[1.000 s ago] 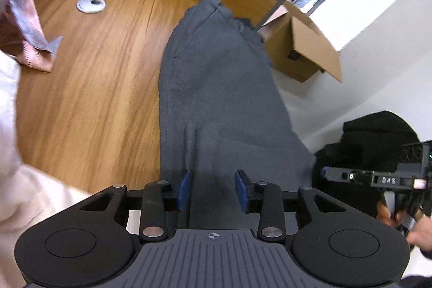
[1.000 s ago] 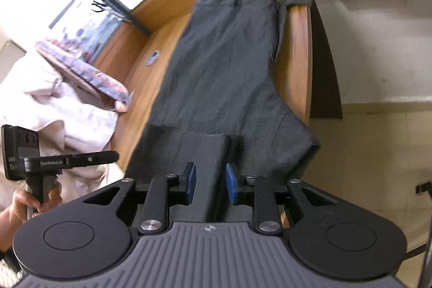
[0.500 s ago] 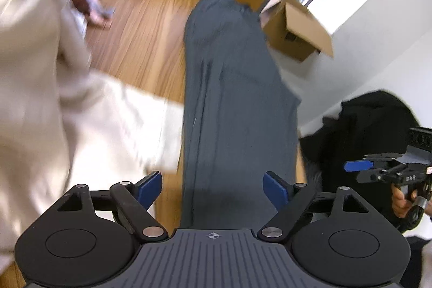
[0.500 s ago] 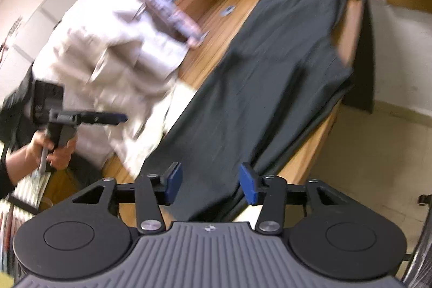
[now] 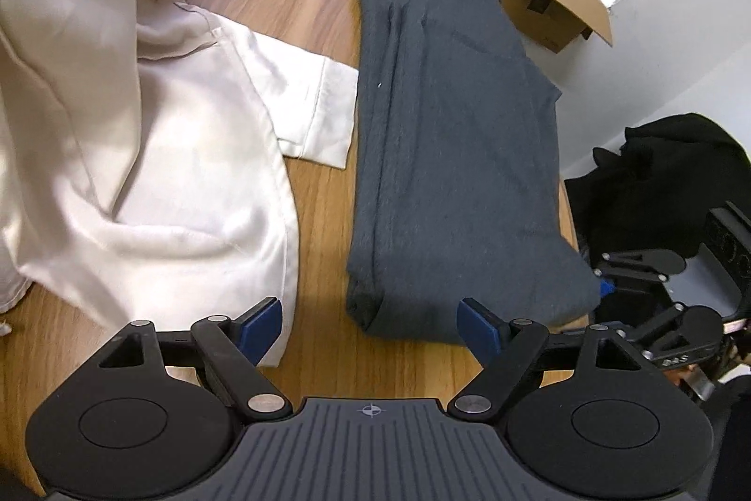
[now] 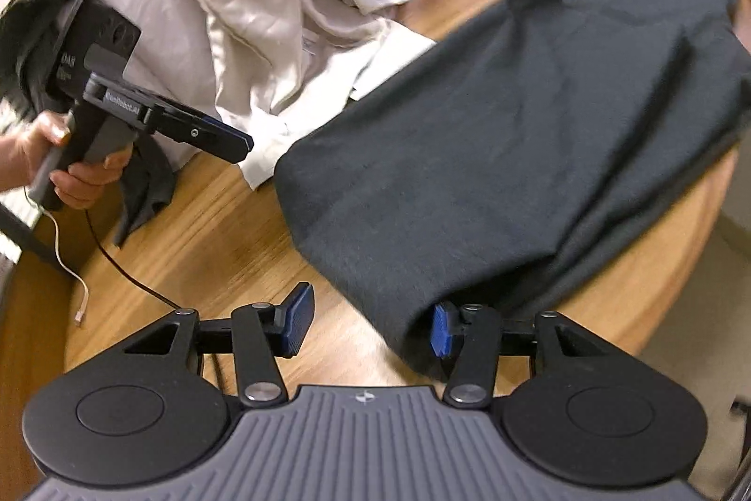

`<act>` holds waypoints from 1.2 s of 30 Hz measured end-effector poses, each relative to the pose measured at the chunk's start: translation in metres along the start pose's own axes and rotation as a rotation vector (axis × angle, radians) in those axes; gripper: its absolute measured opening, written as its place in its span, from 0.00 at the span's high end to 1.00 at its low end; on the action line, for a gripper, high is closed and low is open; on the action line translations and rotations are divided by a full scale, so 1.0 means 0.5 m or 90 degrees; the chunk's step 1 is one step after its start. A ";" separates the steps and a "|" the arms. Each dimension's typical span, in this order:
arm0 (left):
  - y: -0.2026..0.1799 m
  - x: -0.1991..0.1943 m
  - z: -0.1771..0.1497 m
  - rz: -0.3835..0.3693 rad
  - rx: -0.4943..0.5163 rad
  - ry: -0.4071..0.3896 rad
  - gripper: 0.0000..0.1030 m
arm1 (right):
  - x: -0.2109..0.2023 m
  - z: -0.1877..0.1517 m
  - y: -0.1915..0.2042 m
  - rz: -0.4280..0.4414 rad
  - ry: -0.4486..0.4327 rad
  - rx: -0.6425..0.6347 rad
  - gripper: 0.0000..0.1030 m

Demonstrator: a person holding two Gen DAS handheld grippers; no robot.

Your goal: Fold clothes

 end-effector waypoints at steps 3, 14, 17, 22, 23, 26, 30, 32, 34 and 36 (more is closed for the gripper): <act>-0.017 -0.008 -0.010 0.002 0.033 0.003 0.19 | 0.006 -0.006 -0.009 0.014 0.021 -0.011 0.85; -0.076 0.023 -0.045 -0.022 0.136 0.047 0.19 | -0.091 -0.051 -0.019 0.007 0.110 -0.026 0.76; -0.074 0.031 -0.049 -0.014 0.138 0.044 0.19 | -0.125 -0.035 -0.008 -0.018 0.112 -0.053 0.76; -0.066 0.034 -0.042 -0.013 0.150 0.026 0.19 | -0.136 0.024 0.007 -0.056 0.073 -0.081 0.65; -0.065 0.036 -0.040 -0.013 0.154 0.023 0.19 | -0.129 0.036 0.010 -0.058 0.067 -0.083 0.62; -0.055 0.045 -0.028 -0.029 0.158 0.014 0.19 | -0.100 0.066 0.015 -0.058 0.059 -0.086 0.57; -0.043 0.063 -0.004 -0.070 0.164 0.011 0.19 | -0.035 0.089 0.015 -0.061 0.070 -0.098 0.49; -0.037 0.071 0.010 -0.087 0.164 0.003 0.19 | -0.009 0.098 0.009 -0.072 0.077 -0.095 0.48; -0.031 0.077 0.022 -0.116 0.155 -0.009 0.19 | 0.011 0.106 0.002 -0.073 0.090 -0.085 0.48; -0.026 0.082 0.032 -0.148 0.143 -0.021 0.20 | 0.026 0.110 0.001 -0.080 0.099 -0.088 0.48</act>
Point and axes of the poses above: each gripper's, at about its wrist camera, not at the fingertips, and x roughly the way its jaws point, y to its left, z to its top, the point moved 1 cm from there along x, roughly the way its jaws point, and after that the axes turned 8 degrees about x, right-handed, at the moved point
